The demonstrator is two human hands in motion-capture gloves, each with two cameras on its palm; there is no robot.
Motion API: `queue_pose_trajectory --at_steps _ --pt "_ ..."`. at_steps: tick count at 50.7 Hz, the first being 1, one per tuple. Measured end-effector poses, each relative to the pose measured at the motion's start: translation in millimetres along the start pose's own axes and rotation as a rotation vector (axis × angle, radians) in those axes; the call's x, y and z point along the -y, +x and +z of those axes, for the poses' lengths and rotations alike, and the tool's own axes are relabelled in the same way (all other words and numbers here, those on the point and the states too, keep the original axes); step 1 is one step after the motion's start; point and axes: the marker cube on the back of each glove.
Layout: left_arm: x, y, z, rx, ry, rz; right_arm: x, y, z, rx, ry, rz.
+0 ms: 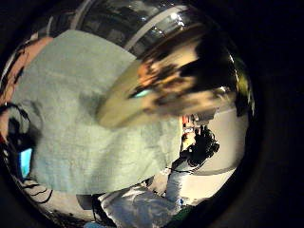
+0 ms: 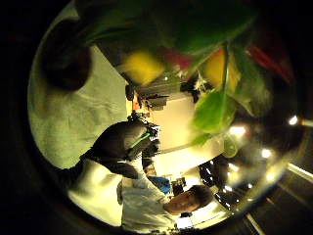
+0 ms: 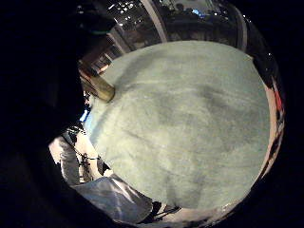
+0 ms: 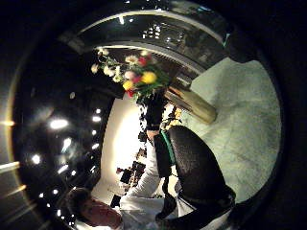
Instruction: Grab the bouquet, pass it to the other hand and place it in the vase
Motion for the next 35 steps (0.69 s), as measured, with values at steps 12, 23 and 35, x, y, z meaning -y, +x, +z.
queue_pose_trajectory --at_steps 12,23,35 --pt "-24 -27 -27 0.037 0.102 -0.008 -4 17 0 0.03 0.0 0.032" --pt "-25 -9 -41 0.055 0.151 0.045 -3 21 -7 0.022 0.039 -0.019" --pt "-19 -8 -36 0.072 0.181 0.093 -12 17 7 0.119 -0.048 0.095"
